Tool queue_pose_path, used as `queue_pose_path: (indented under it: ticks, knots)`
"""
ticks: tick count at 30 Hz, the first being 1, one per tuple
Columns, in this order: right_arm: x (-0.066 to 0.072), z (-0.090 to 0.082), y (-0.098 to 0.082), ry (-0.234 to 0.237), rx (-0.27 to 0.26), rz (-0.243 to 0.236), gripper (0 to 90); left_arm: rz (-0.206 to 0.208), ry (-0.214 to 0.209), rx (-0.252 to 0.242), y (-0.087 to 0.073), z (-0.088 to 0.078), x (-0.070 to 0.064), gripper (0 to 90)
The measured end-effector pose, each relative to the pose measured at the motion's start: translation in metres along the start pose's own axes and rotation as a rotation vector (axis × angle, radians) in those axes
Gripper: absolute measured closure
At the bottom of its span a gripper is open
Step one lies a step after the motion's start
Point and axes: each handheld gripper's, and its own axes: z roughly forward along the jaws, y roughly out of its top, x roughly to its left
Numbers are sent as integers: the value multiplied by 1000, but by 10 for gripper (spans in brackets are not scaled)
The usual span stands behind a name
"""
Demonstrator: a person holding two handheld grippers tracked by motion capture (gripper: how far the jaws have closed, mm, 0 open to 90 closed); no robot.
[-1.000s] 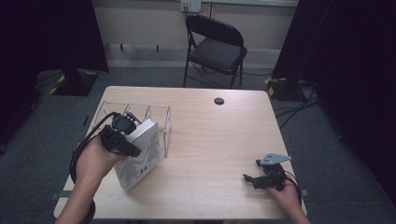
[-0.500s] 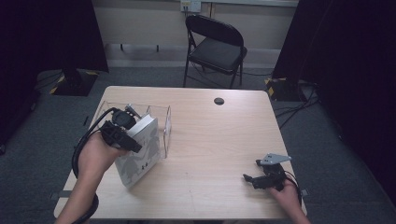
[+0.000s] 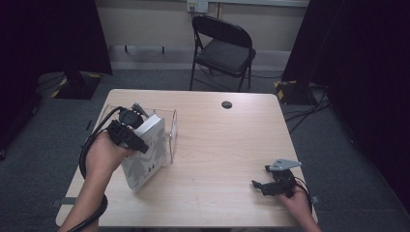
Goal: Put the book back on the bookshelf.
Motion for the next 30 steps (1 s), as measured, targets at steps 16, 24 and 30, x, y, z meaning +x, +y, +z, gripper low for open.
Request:
queue_pose_path:
  ticks: [16, 24, 30]
  knots:
    - [0, 0, 0, 1, 0, 0, 135, -60, -5, 3, 9, 6, 7, 532]
    - [0, 0, 0, 1, 1, 1, 136, -68, -3, 5, 12, 5, 8, 532]
    - [0, 0, 0, 1, 1, 1, 135, -74, 9, 16, 17, 7, 9, 532]
